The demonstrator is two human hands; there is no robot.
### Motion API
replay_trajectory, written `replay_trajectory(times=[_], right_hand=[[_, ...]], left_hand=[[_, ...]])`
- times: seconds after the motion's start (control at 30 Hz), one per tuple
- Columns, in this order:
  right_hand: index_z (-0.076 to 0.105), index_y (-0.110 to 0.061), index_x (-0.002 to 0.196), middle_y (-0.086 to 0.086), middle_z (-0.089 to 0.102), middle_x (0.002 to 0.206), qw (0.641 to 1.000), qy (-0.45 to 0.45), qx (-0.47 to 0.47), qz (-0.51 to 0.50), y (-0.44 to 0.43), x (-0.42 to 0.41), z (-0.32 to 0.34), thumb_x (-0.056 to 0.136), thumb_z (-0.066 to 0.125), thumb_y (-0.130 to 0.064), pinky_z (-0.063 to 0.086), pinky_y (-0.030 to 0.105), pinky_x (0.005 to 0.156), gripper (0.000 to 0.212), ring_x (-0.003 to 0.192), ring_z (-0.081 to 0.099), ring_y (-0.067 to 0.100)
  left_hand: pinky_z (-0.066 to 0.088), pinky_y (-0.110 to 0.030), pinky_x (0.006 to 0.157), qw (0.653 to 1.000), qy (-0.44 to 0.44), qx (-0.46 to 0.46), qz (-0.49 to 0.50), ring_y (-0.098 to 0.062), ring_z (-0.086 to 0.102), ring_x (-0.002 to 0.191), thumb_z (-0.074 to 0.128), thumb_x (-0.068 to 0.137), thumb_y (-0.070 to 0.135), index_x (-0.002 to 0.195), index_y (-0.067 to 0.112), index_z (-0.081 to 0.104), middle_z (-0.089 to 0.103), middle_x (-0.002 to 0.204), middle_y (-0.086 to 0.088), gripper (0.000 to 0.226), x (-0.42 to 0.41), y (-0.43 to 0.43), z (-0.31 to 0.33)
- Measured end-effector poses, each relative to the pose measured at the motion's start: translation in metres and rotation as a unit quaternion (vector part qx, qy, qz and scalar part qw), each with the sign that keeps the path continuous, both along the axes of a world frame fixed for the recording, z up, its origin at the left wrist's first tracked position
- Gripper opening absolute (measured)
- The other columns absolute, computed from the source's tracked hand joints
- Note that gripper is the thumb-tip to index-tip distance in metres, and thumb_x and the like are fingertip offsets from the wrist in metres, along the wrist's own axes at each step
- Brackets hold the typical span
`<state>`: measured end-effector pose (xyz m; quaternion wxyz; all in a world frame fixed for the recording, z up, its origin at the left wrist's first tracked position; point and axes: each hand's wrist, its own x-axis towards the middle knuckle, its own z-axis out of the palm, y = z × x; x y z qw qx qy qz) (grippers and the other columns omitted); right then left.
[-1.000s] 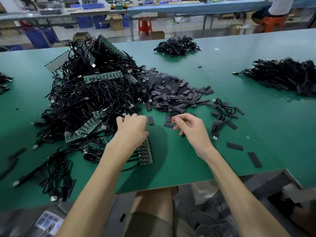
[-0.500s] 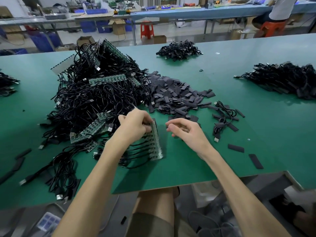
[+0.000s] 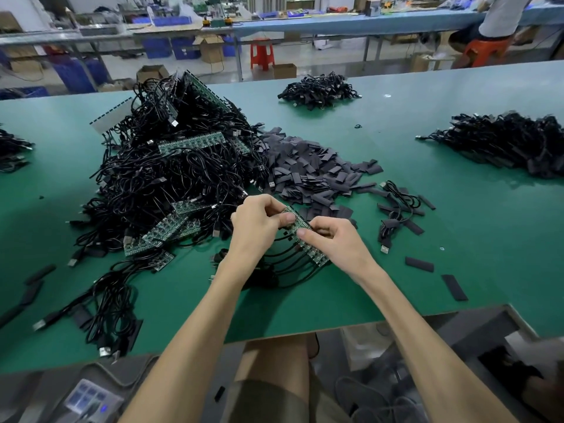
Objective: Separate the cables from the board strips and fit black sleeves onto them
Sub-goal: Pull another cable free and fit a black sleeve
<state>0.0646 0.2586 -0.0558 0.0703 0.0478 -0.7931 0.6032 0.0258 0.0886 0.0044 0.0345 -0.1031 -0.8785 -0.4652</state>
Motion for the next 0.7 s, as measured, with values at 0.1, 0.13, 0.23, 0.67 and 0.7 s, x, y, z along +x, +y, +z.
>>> replay_trajectory(times=[0.1,0.13,0.23,0.67,0.7], right_hand=[[0.063,-0.011,0.073,-0.005,0.048,0.062,1.000,0.000,0.006,-0.007,0.001,0.001,0.000,0.094,0.076,-0.028,0.028,0.027,0.058,0.030,0.060,0.039,0.010],[0.063,-0.013,0.071,-0.006,0.047,0.060,1.000,0.000,0.006,-0.009,0.001,0.002,0.000,0.093,0.076,-0.028,0.028,0.026,0.057,0.030,0.059,0.038,0.010],[0.064,-0.013,0.071,-0.003,0.048,0.060,1.000,-0.005,0.008,-0.013,0.002,0.002,0.001,0.092,0.077,-0.029,0.027,0.028,0.057,0.030,0.059,0.037,0.011],[0.059,-0.008,0.068,-0.008,0.040,0.056,0.999,0.004,0.030,-0.022,0.001,0.003,0.003,0.092,0.077,-0.026,0.022,0.026,0.053,0.035,0.054,0.030,0.010],[0.060,-0.009,0.068,-0.008,0.040,0.055,0.999,0.004,0.030,-0.022,0.001,0.003,0.003,0.092,0.077,-0.026,0.022,0.026,0.053,0.035,0.054,0.030,0.009]], left_hand=[[0.047,-0.056,0.100,1.000,-0.012,0.011,0.009,-0.011,0.064,0.073,0.087,0.079,0.021,0.068,0.030,0.063,0.065,0.063,0.017,0.028,-0.001,0.002,-0.002],[0.047,-0.056,0.101,1.000,-0.017,0.012,0.013,-0.013,0.065,0.076,0.087,0.080,0.021,0.068,0.030,0.063,0.065,0.065,0.016,0.028,-0.001,0.003,-0.003],[0.044,-0.055,0.103,0.999,-0.014,0.003,0.038,-0.005,0.060,0.071,0.086,0.081,0.023,0.065,0.031,0.061,0.063,0.061,0.019,0.030,0.000,0.005,-0.007],[0.042,-0.054,0.105,0.998,-0.015,0.027,0.057,-0.012,0.062,0.076,0.084,0.082,0.023,0.070,0.030,0.062,0.066,0.068,0.013,0.027,0.002,0.006,-0.013],[0.043,-0.054,0.104,0.998,-0.017,0.031,0.057,-0.012,0.062,0.076,0.085,0.082,0.023,0.070,0.030,0.063,0.066,0.068,0.014,0.026,0.002,0.006,-0.013]])
